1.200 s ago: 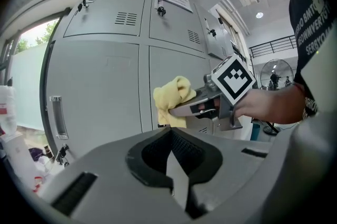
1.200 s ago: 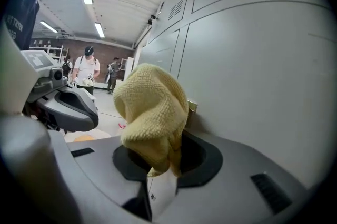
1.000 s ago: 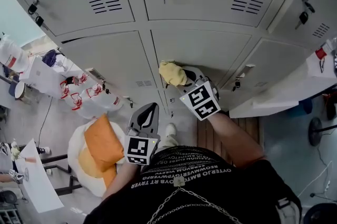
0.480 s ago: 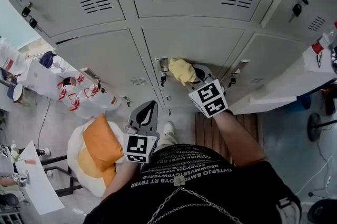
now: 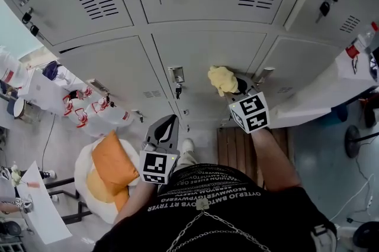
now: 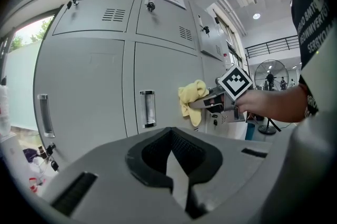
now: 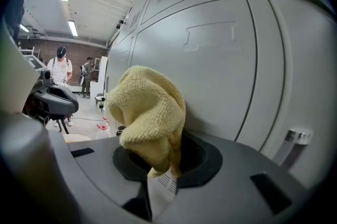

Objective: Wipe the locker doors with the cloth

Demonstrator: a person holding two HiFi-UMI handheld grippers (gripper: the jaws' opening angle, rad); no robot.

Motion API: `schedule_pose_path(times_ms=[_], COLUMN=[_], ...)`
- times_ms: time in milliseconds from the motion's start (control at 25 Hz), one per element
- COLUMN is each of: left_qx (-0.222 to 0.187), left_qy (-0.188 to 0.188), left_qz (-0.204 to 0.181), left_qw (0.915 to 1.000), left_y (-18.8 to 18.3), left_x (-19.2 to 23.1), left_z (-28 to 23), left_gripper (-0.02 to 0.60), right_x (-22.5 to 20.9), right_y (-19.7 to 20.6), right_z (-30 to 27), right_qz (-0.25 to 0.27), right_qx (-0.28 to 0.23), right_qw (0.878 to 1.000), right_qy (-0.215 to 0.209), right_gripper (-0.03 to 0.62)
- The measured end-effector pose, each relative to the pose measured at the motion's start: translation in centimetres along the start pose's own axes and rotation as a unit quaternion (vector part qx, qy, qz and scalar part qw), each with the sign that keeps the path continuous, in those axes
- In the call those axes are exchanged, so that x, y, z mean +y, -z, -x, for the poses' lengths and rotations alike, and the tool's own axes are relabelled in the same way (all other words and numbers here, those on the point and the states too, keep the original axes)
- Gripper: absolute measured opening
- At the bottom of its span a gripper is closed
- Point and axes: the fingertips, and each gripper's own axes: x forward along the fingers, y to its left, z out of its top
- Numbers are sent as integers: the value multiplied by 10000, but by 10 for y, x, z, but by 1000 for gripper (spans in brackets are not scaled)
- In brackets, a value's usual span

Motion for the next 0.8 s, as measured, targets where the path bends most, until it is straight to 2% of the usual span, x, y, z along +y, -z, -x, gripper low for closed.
schedule_pose_path(times_ms=[400,480,560,800], left_qx=[0,24,46,17], left_qy=[96,124,121,-18], left_qz=[-8,-14,-17,4], left_qw=[10000,9999,9999,10000], left_y=[0,2,4,3], left_x=[0,1,4,12], left_z=[-5,-6,-7,-4], left_gripper=[6,5,6,6], right_x=[-48,-35,-11,57], right_y=[22,23,24,40], right_z=[37,37,30,-11], right_qz=[-307,-369,-324,-40], right_qx=[100,42,-9,270], right_qw=[9966,9978,9994,9966], right_qy=[756,549,136,-779], right_gripper=[80,80,80,80])
